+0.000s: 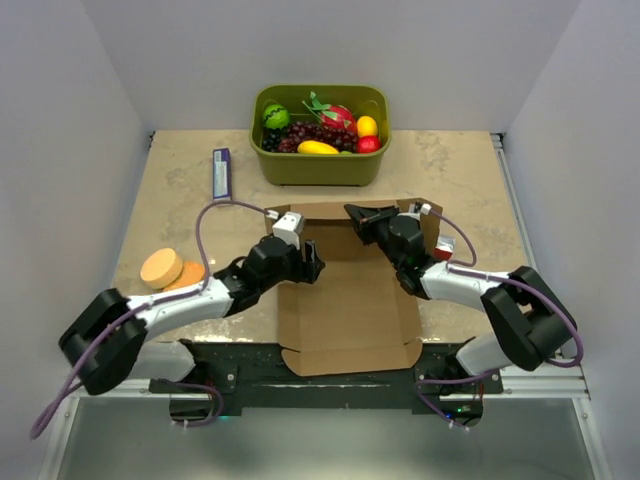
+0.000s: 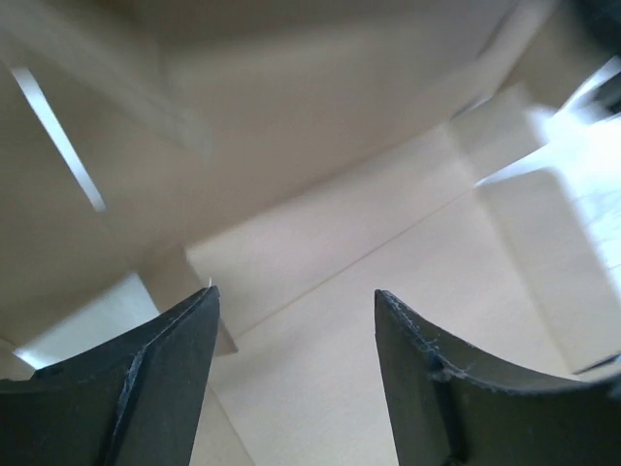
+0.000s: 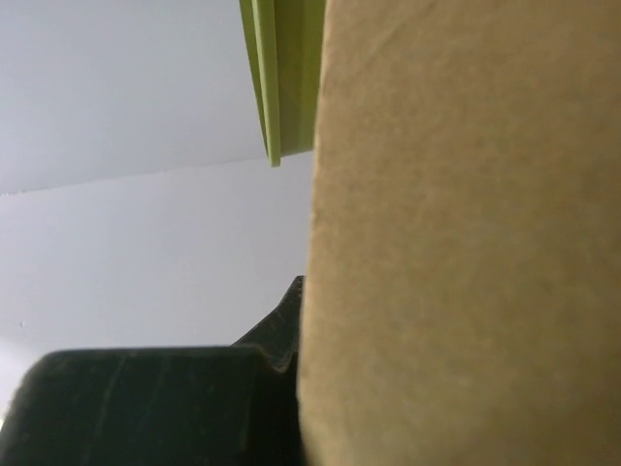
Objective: Fold the paper box
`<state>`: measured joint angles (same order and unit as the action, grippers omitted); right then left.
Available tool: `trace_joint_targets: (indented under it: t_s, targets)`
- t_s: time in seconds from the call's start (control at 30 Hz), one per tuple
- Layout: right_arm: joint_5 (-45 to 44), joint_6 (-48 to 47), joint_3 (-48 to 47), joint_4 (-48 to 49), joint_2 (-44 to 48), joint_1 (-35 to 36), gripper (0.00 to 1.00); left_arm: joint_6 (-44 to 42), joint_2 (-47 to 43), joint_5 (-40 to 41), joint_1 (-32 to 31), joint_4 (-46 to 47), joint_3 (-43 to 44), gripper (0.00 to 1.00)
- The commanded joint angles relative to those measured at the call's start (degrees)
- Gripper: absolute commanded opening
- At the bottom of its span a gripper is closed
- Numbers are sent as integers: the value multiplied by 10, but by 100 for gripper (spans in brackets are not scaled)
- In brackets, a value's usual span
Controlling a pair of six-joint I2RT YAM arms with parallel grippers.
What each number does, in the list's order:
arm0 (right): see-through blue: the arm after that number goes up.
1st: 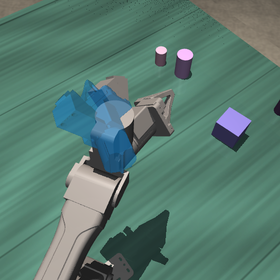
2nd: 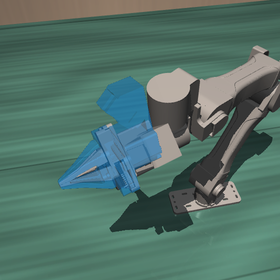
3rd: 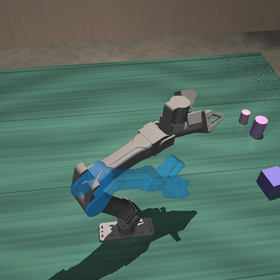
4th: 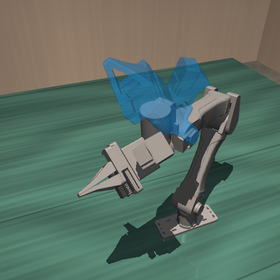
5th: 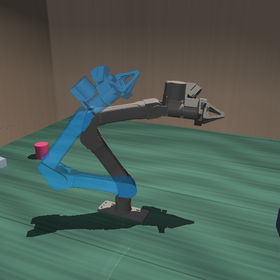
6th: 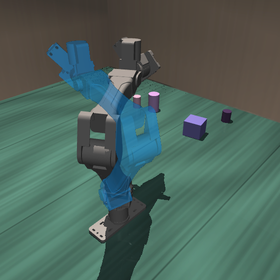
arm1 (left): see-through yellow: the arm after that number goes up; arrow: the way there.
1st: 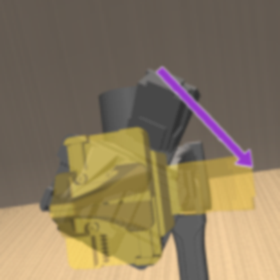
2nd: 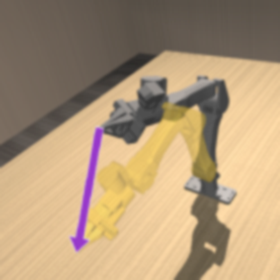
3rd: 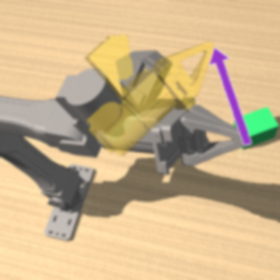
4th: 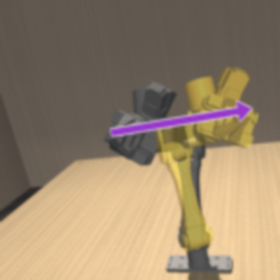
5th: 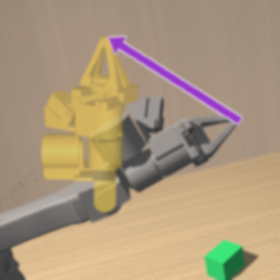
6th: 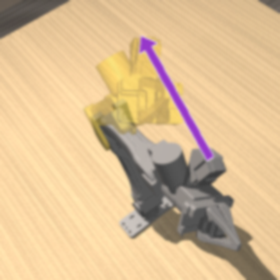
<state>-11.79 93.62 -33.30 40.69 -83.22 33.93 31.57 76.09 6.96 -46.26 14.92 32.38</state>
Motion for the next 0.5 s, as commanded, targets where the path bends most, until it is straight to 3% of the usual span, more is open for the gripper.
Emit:
trace_joint_targets:
  t_s: [0.0, 0.27, 0.47]
  targets:
    - [19, -59, 5, 69, -14, 6, 0, -70, -104, 33, 13, -72, 40, 70]
    - [66, -125, -16, 166, -48, 6, 0, -99, -242, -52, 108, -180, 50, 78]
    - [87, -185, -26, 173, -46, 6, 0, -143, -291, -52, 151, -248, 115, 82]
